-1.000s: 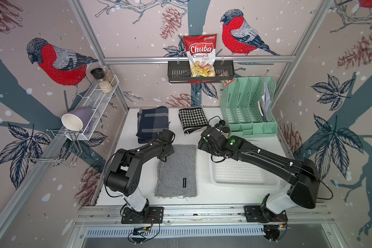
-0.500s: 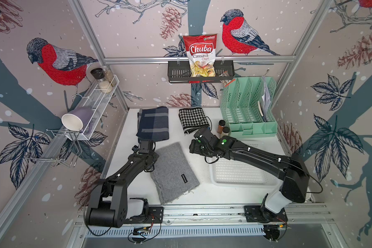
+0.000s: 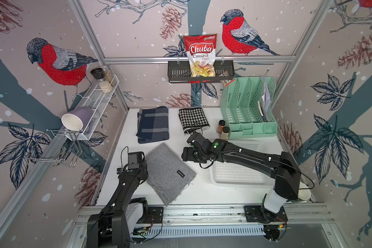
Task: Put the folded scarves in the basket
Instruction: Adjust the scarf at the center of the board.
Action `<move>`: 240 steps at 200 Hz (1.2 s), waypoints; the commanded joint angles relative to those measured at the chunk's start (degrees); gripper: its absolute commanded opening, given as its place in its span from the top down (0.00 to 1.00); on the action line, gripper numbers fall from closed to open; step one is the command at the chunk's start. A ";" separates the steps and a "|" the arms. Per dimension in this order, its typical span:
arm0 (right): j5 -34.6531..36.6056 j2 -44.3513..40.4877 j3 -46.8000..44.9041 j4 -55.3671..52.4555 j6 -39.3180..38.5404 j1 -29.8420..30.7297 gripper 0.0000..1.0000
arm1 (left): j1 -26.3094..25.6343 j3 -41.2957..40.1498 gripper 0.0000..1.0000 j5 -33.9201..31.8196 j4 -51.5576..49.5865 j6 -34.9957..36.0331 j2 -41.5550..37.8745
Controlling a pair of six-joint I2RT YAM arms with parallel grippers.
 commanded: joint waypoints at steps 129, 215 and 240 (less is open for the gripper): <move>-20.61 2.35 -11.29 10.47 21.54 5.18 0.09 | 1.32 5.34 0.09 -4.01 -18.47 -3.74 -17.35; -25.97 13.34 -10.34 18.11 23.54 5.63 0.13 | 1.32 20.50 0.08 -8.40 -23.91 12.05 -12.92; -22.54 14.55 -9.02 17.70 21.32 3.45 0.16 | 1.24 21.96 0.10 -7.96 -22.03 16.15 -12.59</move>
